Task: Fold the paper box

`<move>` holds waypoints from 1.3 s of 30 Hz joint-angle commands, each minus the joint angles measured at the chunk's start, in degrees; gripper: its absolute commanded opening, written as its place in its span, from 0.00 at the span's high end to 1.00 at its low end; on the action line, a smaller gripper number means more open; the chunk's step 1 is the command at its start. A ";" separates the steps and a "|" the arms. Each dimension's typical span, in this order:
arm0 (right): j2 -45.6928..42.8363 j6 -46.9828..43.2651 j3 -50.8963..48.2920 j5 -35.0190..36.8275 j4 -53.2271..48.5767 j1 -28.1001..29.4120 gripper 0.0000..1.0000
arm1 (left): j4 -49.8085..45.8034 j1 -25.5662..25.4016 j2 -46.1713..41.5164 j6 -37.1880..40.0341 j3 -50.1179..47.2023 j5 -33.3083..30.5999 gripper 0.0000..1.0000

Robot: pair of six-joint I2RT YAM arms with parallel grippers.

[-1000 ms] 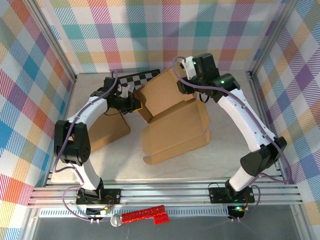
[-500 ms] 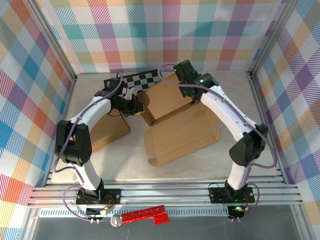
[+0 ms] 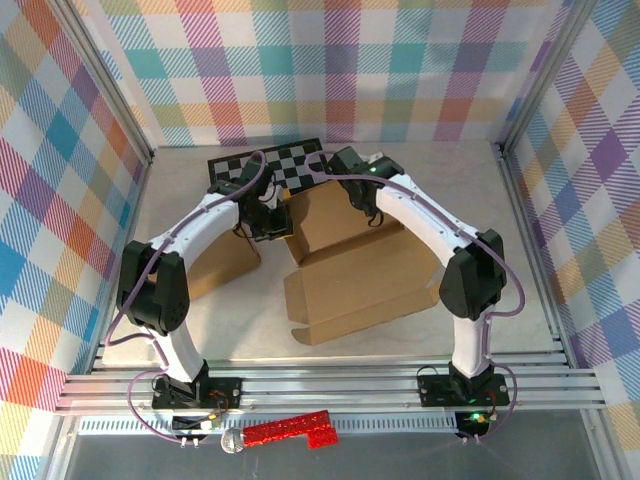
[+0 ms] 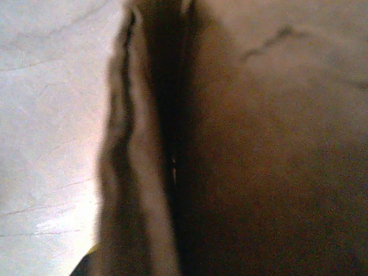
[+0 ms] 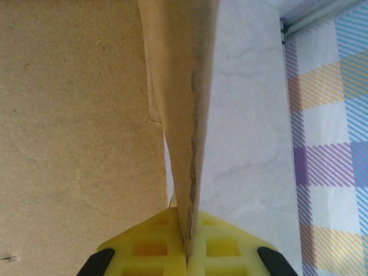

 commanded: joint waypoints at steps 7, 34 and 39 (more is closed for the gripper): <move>-3.97 -0.42 -12.43 -9.15 3.71 -3.12 1.00 | 0.03 -2.35 2.61 -0.80 1.65 -4.44 1.00; -4.00 -2.52 -22.81 -28.84 15.64 -13.05 0.97 | -2.88 -4.25 11.13 4.17 5.02 -9.23 1.00; -4.79 1.09 -22.78 -27.37 13.56 -12.83 1.00 | -2.63 -5.08 11.77 3.11 4.69 -13.09 0.90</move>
